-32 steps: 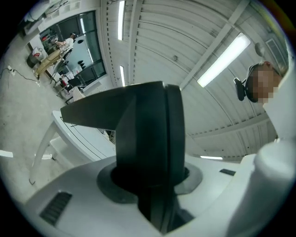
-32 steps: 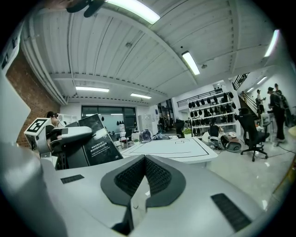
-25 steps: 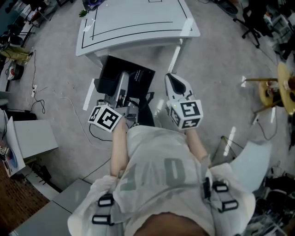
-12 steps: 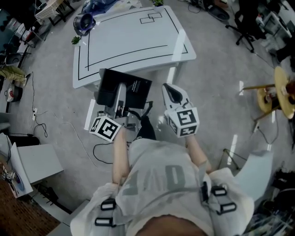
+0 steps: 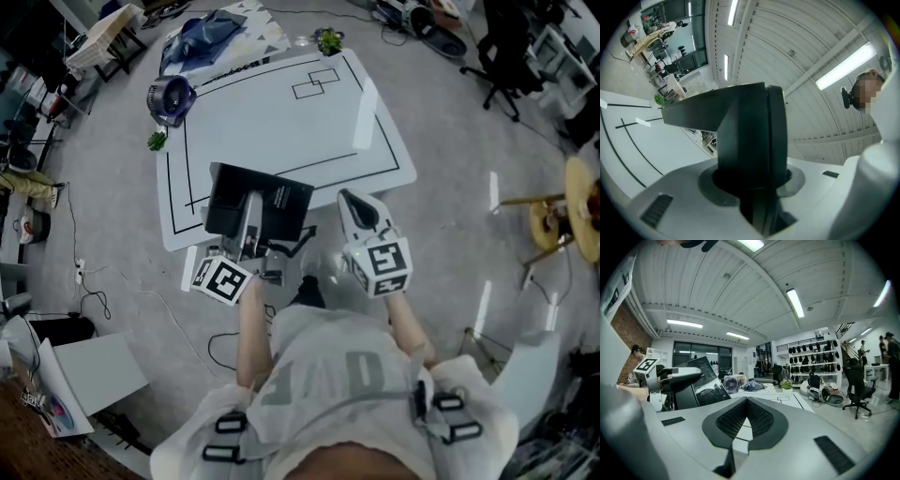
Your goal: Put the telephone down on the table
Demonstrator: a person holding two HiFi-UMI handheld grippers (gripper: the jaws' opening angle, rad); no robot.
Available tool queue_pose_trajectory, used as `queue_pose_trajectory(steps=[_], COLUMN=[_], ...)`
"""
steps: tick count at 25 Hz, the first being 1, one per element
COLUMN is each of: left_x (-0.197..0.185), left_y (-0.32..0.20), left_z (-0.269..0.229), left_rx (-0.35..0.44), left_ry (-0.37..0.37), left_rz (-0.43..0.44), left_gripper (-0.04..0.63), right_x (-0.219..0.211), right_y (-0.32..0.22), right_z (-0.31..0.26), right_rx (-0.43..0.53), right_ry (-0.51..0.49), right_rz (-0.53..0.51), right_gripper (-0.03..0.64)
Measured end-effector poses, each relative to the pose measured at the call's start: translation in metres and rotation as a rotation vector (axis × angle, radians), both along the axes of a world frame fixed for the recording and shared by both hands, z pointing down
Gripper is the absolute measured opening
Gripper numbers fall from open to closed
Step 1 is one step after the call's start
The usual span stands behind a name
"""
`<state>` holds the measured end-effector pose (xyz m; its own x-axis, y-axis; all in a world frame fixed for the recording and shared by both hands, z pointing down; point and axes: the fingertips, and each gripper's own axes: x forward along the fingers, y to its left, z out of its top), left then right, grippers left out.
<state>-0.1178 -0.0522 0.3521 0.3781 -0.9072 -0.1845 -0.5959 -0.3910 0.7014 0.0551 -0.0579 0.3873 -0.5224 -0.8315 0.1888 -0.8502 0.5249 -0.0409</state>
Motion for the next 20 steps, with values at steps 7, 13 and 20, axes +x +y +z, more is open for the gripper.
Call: queue_pose_trajectory(steps=[7, 13, 20], left_x=[-0.029, -0.056, -0.073], left_y=[-0.077, -0.132, -0.168], left_z=[-0.002, 0.000, -0.004], left_rx=[0.003, 0.004, 0.019], left_ry=[0.023, 0.027, -0.010], left_rz=[0.040, 0.064, 0.081], left_gripper=[0.158, 0.158, 0.158], right_x=[-0.029, -0.058, -0.088], right_y=[-0.076, -0.134, -0.177], right_z=[-0.007, -0.009, -0.004], right_rx=[0.004, 0.014, 0.004], right_ry=[0.027, 0.040, 0.009], right_rz=[0.024, 0.008, -0.019], right_gripper=[0.008, 0.008, 0.008])
